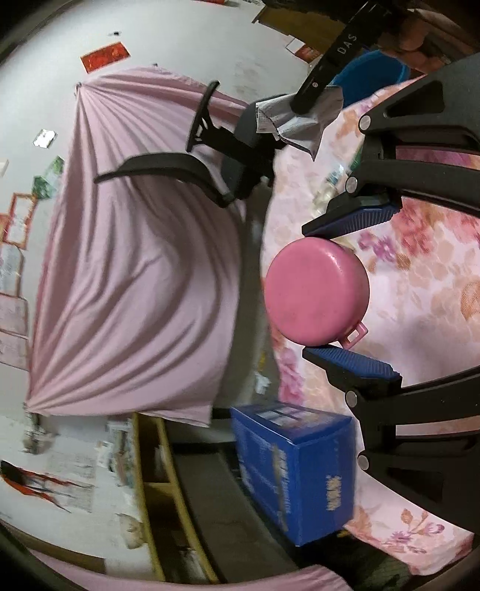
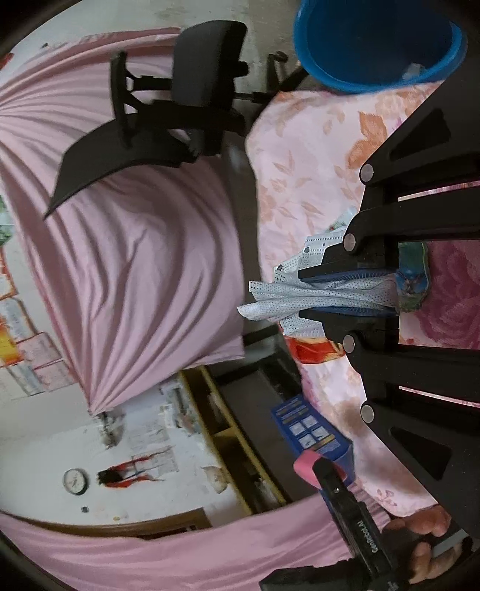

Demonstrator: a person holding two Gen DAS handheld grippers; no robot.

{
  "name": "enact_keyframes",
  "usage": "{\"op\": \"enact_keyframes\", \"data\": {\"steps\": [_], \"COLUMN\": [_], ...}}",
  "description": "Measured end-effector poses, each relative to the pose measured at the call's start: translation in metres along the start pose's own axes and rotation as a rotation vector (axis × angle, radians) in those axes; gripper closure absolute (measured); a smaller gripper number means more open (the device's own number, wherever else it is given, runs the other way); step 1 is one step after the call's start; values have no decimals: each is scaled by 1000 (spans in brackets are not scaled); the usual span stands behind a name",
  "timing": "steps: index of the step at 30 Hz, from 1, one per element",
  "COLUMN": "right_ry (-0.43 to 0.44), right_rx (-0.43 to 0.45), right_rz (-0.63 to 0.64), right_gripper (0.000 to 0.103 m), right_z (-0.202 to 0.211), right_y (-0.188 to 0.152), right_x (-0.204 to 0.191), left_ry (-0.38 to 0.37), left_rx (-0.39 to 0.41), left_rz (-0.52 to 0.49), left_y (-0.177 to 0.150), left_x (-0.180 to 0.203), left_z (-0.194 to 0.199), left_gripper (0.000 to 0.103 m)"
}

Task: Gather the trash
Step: 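Carry the pink container and grey mask over the blue basin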

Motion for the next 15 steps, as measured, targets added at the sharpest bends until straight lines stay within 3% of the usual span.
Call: {"op": "enact_keyframes", "data": {"steps": [8, 15], "right_ry": [45, -2], "right_rx": [201, 334], "right_rz": [-36, -59], "right_gripper": [92, 92], "right_z": [48, 87], "right_y": [19, 30], "right_x": [22, 48], "left_ry": [-68, -162], "left_rx": [107, 148], "left_rz": [-39, -87], "left_y": [27, 47], "left_x": [45, 92], "left_z": [11, 8], "left_gripper": [50, 50]}}
Point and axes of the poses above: each gripper's, at about its wrist camera, not at the fingertips, and z roughly against the way its jaws point, x to its right, y to its top, the point moved 1 cm from there along -z, roughly the way its jaws point, and after that the axes turned 8 degrees about -z, right-handed, at the moved point
